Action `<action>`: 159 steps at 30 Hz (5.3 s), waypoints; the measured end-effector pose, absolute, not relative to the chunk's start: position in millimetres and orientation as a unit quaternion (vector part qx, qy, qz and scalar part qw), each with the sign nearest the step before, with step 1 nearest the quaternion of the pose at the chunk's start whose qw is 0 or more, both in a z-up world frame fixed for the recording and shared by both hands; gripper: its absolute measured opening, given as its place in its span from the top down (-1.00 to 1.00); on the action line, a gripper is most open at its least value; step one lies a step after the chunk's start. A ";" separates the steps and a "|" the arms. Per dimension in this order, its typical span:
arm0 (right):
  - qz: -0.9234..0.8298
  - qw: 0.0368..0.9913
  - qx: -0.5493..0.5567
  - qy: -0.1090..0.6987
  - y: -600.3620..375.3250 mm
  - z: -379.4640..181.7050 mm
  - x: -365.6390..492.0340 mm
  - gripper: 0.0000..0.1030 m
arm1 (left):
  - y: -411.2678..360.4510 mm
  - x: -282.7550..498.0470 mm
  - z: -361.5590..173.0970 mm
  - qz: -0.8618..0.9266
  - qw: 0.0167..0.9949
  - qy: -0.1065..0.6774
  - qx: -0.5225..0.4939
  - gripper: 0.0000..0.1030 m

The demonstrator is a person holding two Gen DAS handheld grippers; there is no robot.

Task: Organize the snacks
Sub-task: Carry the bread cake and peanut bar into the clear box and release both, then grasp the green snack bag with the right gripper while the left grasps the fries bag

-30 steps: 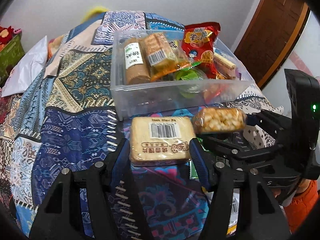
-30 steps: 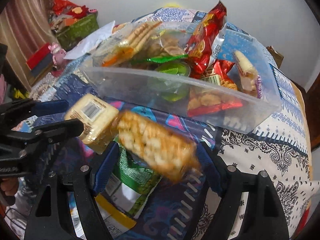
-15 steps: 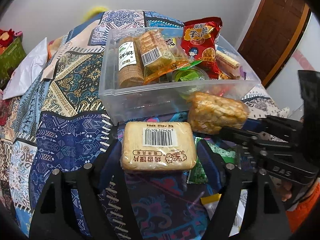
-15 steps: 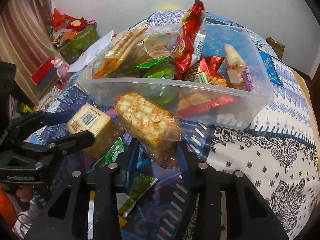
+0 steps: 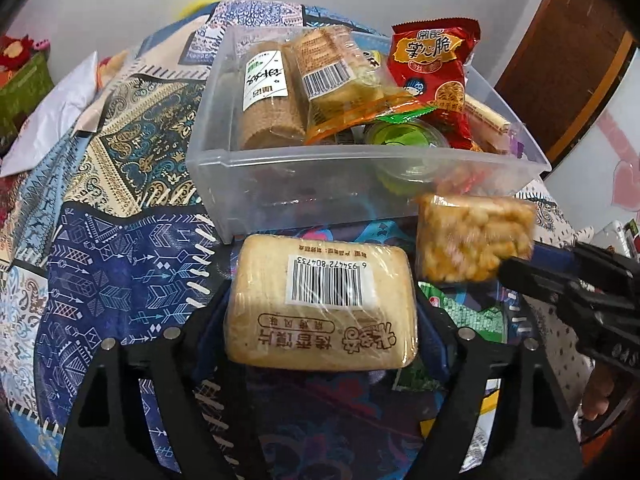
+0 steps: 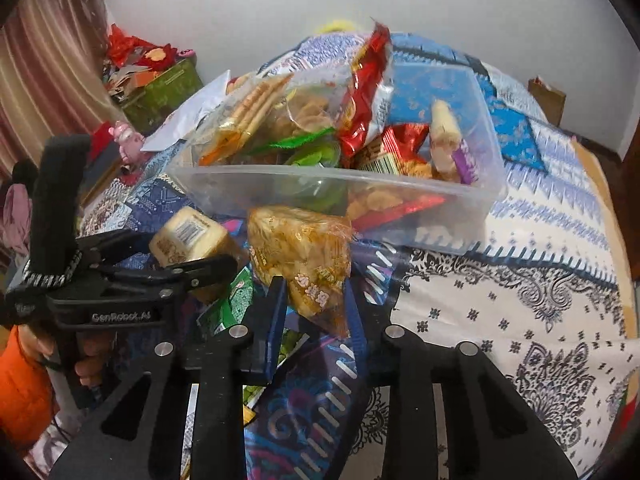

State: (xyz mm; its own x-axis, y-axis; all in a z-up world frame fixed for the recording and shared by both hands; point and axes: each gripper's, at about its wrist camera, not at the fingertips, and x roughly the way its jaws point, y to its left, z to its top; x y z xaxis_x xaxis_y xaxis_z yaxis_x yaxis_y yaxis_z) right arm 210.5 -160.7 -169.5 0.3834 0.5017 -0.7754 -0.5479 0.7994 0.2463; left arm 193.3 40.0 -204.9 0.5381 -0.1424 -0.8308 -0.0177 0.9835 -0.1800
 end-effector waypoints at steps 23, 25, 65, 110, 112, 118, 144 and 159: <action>0.325 0.832 -0.057 0.446 -122.8 -170.8 225.3 0.02 | 45.7 168.2 -179.5 -0.031 0.894 0.440 -0.079 -0.55; 0.325 0.836 -0.059 0.438 -124.0 -164.9 221.1 0.21 | 46.0 164.4 -172.8 -0.030 0.897 0.433 -0.077 -0.55; 0.257 0.904 0.018 0.342 -194.7 -97.9 259.7 0.38 | 24.4 244.0 -112.4 -0.020 0.925 0.374 -0.058 -0.55; 0.264 0.893 -0.021 0.363 -187.0 -89.7 210.7 -0.43 | 43.1 168.8 -91.5 -0.013 0.925 0.374 -0.069 -0.61; 0.270 0.887 -0.022 0.375 -181.5 -98.5 204.3 -0.43 | 45.9 159.7 -97.6 -0.010 0.922 0.381 -0.067 -0.61; 0.285 0.862 -0.038 0.417 -155.8 -134.6 190.7 -0.43 | 56.1 138.2 -124.8 -0.008 0.910 0.409 -0.068 -0.61; 0.308 0.831 -0.032 0.461 -147.1 -173.8 180.1 0.28 | 42.5 112.2 -156.1 -0.027 0.893 0.441 -0.081 -0.61; 0.259 0.875 -0.001 0.410 -211.3 -132.0 150.6 0.28 | -33.0 100.3 -169.6 -0.087 0.876 0.471 -0.055 -0.61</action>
State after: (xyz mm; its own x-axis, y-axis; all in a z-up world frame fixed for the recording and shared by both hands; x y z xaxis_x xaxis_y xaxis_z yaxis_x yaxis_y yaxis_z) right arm 150.6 -211.3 -132.0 0.5297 0.4529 -0.7172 -0.4546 0.8654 0.2108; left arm 100.3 -33.0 -169.6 0.5406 -0.2048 -0.8160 0.1011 0.9787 -0.1787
